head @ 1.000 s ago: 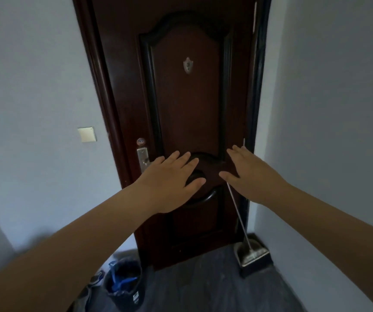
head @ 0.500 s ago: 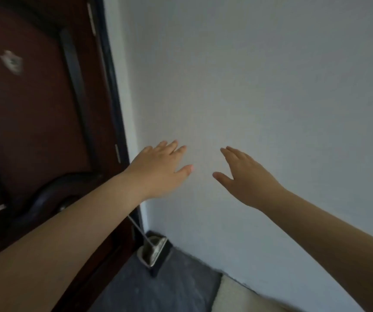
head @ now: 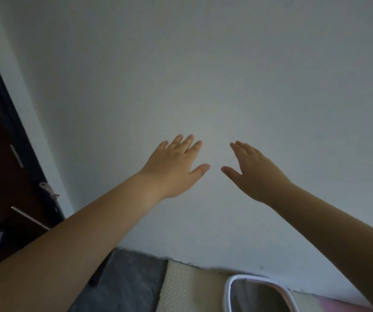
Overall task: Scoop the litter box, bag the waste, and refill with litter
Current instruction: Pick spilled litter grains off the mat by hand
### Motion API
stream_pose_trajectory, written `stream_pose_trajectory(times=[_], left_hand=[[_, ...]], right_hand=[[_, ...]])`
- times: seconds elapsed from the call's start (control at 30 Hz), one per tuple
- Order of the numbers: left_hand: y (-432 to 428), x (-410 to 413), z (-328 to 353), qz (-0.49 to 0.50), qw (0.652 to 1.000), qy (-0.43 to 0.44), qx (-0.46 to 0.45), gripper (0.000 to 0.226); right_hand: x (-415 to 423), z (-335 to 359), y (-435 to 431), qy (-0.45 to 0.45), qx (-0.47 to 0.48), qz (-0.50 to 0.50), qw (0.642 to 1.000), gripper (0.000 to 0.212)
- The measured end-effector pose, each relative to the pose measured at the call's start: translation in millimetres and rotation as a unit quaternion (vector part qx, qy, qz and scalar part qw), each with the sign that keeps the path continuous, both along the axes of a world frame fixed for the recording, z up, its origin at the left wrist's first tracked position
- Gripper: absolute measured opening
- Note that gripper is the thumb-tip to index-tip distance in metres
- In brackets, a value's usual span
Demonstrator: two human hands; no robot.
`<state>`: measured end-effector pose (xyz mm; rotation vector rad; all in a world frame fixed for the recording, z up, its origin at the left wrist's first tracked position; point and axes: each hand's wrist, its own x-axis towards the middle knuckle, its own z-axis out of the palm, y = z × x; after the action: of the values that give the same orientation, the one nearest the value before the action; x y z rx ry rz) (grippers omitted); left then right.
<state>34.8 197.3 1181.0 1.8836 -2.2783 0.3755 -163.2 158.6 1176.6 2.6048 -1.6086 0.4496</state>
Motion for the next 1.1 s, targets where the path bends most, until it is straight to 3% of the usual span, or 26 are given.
stream_pose_trajectory(times=[0.23,0.43,0.73,0.93,1.1], left_hand=[[-50.2,-0.4,-58.4,-0.012,1.0,-0.016,-0.007,0.071],[-133.5,26.9,-129.5,-0.035,0.999,-0.023,-0.029,0.078],[-250.9,51.7,-266.5,-0.049,0.998,0.022,0.014,0.079],[-285.7,48.9,-413.0,-0.039,0.995,0.059,0.072,0.076],[-286.6,43.7,-596.3,-0.024,0.987,0.078,0.137,0.073]], right_hand=[[4.1,-62.2,-56.6,-0.04,0.004,0.007,0.999,0.076],[34.6,-133.1,-129.2,-0.01,-0.014,-0.013,1.0,0.08],[59.6,-266.0,-232.7,0.023,0.032,-0.056,0.998,0.082],[58.4,-406.2,-270.3,0.018,0.101,-0.042,0.994,0.08],[39.3,-579.0,-276.3,0.039,0.164,-0.039,0.985,0.077]])
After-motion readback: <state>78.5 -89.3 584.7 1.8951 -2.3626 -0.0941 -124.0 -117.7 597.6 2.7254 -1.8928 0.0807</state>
